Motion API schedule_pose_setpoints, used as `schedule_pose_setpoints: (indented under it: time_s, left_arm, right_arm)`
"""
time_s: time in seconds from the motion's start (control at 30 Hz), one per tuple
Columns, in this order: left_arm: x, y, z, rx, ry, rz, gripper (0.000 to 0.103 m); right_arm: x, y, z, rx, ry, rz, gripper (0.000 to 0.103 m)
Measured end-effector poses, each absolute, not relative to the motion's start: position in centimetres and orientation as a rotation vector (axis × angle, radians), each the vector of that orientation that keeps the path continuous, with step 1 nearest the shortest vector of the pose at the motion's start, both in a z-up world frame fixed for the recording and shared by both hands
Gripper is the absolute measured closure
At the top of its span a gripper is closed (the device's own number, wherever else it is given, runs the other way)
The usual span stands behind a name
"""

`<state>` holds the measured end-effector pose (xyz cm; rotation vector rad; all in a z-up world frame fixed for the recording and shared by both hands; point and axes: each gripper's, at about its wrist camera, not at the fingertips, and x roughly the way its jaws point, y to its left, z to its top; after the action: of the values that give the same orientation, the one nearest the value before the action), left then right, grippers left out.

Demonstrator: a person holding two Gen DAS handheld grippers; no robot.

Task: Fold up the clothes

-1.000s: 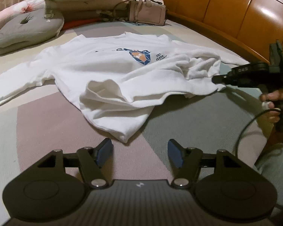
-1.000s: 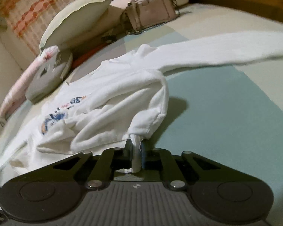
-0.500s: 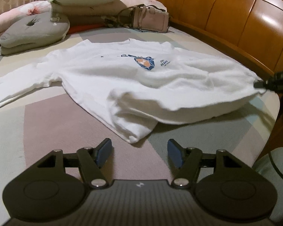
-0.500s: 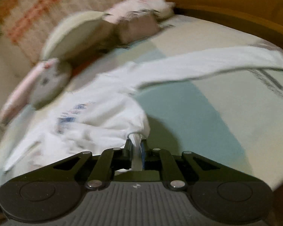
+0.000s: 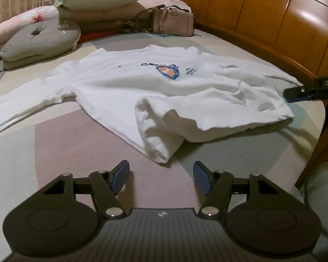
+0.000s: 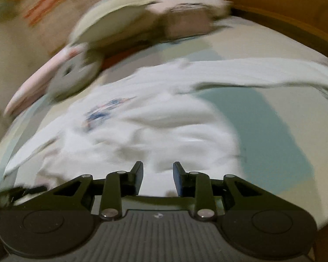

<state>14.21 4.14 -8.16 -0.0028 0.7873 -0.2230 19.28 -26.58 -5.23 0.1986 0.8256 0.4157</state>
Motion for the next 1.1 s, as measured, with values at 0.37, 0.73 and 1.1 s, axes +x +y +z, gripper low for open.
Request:
schedule_pose_setpoints:
  time_s: [0.37, 0.73, 1.1]
  left_arm:
    - [12.8, 5.8, -7.4, 0.102, 0.802, -0.159, 0.038]
    - [11.4, 7.9, -6.9, 0.046, 0.797, -0.170, 0.038]
    - [11.6, 7.5, -6.8, 0.037, 0.770, -0.228, 0.038]
  right_arm:
    - [17.4, -11.7, -3.3, -0.203, 0.731, 0.708, 0.044]
    - [18.2, -3.5, -5.5, -0.471, 0.710, 0.723, 0.060]
    - [15.9, -7.6, -3.6, -0.422, 0.743, 0.782, 0.098]
